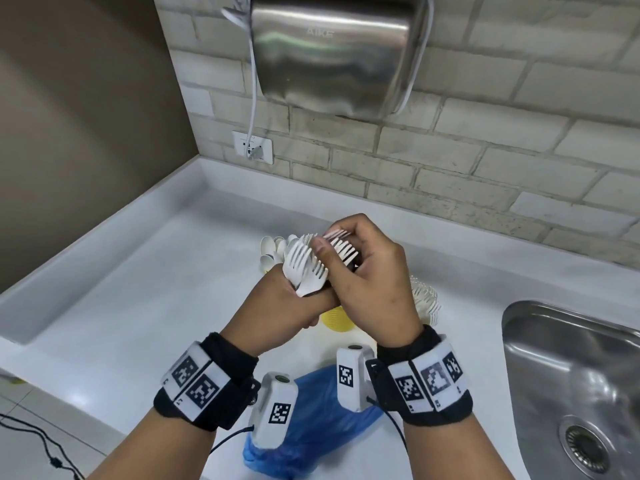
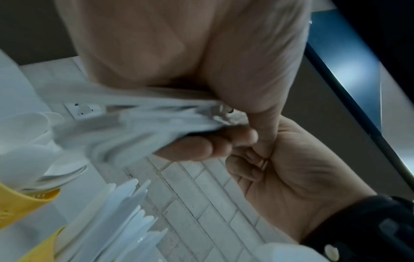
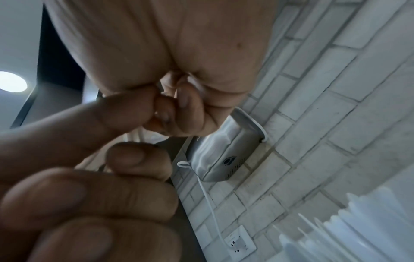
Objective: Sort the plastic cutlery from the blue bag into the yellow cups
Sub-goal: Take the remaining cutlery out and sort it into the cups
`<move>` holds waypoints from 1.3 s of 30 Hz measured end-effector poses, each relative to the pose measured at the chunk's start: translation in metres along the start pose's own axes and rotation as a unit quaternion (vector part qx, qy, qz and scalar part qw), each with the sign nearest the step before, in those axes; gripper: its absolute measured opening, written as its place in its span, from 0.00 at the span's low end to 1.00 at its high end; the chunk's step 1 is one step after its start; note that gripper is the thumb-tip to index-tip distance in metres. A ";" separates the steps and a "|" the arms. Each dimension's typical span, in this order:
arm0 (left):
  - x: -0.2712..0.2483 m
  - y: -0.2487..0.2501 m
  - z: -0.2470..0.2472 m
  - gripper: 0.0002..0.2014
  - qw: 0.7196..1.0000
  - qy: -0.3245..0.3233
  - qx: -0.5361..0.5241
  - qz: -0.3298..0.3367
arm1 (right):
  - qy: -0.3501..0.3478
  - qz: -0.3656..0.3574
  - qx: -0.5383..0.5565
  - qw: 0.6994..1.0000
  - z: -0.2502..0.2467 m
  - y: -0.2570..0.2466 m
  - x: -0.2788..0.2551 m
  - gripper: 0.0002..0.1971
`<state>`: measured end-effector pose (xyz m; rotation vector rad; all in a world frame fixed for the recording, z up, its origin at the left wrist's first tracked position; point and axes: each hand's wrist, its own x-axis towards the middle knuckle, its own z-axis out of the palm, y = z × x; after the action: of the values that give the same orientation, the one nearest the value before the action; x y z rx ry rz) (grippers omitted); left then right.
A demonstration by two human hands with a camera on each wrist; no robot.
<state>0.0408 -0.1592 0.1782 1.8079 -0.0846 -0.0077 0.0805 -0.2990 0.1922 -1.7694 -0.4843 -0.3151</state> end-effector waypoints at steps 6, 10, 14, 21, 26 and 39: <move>0.002 -0.003 0.001 0.14 0.999 0.014 0.030 0.023 | 0.031 -0.019 -0.050 0.998 0.002 -0.007 -0.005 0.09; 0.004 -0.002 0.001 0.18 0.999 -0.003 0.012 0.038 | -0.034 -0.021 0.014 0.999 -0.001 -0.012 -0.004 0.22; 0.007 0.003 0.001 0.19 0.989 -0.004 0.122 0.080 | -0.101 0.010 -0.005 0.995 0.001 -0.011 -0.006 0.32; 0.008 0.001 0.003 0.11 0.991 0.020 0.118 0.055 | 0.048 0.012 0.063 0.997 0.015 -0.014 -0.005 0.21; 0.003 0.001 0.002 0.15 0.992 0.033 0.090 0.083 | 0.141 0.020 0.073 0.987 0.009 -0.012 0.001 0.21; 0.008 -0.004 0.011 0.13 0.987 0.081 0.095 0.104 | 0.153 0.050 0.208 0.965 0.004 -0.013 -0.002 0.34</move>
<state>0.0480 -0.1698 0.1717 1.9743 -0.1620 0.3036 0.0723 -0.2930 0.2014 -1.3024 -0.2176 -0.3775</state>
